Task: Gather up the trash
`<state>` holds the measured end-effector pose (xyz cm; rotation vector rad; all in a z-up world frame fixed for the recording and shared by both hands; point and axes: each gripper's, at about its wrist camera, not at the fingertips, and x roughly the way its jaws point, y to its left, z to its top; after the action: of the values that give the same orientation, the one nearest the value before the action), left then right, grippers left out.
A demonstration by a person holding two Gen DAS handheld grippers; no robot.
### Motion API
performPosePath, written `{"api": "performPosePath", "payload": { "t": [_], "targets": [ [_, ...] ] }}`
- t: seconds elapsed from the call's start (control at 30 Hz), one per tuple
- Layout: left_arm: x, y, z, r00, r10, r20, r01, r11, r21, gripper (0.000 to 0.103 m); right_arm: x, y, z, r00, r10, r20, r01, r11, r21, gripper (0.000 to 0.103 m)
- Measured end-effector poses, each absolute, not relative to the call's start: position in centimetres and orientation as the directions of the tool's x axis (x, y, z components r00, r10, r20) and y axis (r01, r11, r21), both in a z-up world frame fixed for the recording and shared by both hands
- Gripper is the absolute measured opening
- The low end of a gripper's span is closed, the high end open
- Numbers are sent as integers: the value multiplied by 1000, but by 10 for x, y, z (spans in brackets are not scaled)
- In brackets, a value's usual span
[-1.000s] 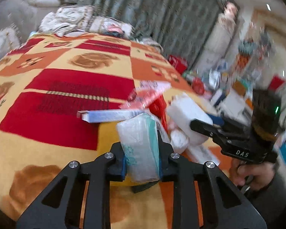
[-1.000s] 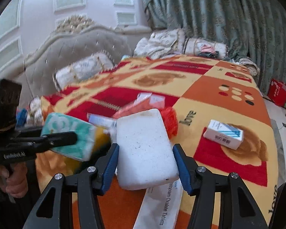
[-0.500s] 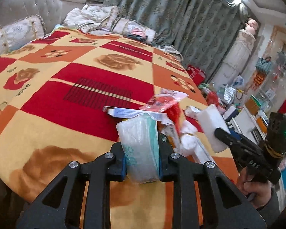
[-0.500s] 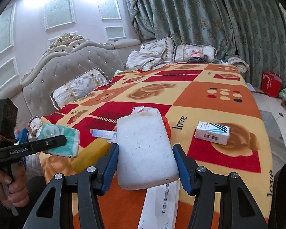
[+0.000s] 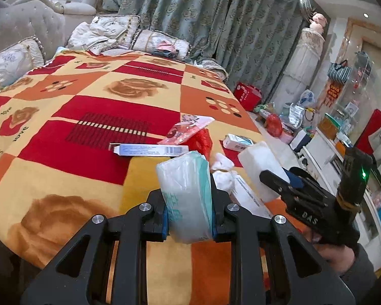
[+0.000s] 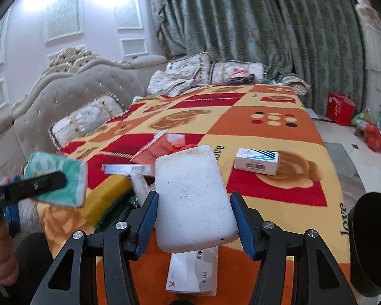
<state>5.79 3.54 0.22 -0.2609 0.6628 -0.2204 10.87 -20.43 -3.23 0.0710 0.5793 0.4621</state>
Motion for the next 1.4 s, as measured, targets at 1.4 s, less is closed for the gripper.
{"api": "performPosePath", "payload": {
  "t": [1.4],
  "targets": [
    [66,13,-5,740,-290,-607,133,948,-290,21,104,-192,-30,723,449,-525,-444,884,145,56]
  ]
}}
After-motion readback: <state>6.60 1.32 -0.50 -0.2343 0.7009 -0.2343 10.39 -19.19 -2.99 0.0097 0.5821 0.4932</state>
